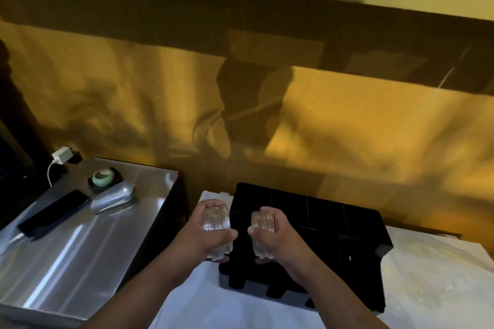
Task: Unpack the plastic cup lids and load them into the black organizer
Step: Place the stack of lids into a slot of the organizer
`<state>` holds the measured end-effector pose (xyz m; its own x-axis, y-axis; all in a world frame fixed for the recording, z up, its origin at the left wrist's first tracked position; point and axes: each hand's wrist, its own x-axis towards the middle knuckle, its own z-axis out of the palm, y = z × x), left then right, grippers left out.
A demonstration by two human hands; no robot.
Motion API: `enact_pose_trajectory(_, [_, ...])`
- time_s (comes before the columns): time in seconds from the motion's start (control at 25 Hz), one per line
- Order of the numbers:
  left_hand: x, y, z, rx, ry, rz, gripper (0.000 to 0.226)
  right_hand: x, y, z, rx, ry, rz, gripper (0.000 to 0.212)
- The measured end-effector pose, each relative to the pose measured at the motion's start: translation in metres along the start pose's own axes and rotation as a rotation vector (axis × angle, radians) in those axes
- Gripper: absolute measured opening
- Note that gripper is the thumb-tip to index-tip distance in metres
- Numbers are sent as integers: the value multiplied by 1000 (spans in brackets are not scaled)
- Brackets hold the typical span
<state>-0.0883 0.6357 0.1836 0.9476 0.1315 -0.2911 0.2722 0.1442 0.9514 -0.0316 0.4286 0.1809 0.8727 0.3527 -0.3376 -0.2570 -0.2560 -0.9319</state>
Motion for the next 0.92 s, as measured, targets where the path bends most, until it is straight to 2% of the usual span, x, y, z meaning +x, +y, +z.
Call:
enact_pose_trajectory(0.12, [7, -3, -3, -60, -9, -31, 74, 16, 18, 1, -275, -57, -43, 87])
enact_pose_trajectory(0.24, [13, -6, -4, -64, -29, -43, 74, 30, 33, 10, -773, -132, -210, 92])
enact_pose_trajectory(0.32, [15, -10, -6, -67, -50, -43, 75, 36, 39, 20, -1071, -157, -357, 87])
enact_pose_trajectory(0.4, [16, -13, -7, -72, -53, -46, 75, 43, 42, 29, -1253, -182, -422, 80])
enact_pose_trajectory(0.68, [18, -20, -13, -39, -50, -41, 77, 70, 70, 47, -1689, -229, -428, 84])
enact_pose_trajectory(0.92, [15, -21, -15, -33, -59, -31, 77, 84, 92, 56, -1750, -204, -447, 95])
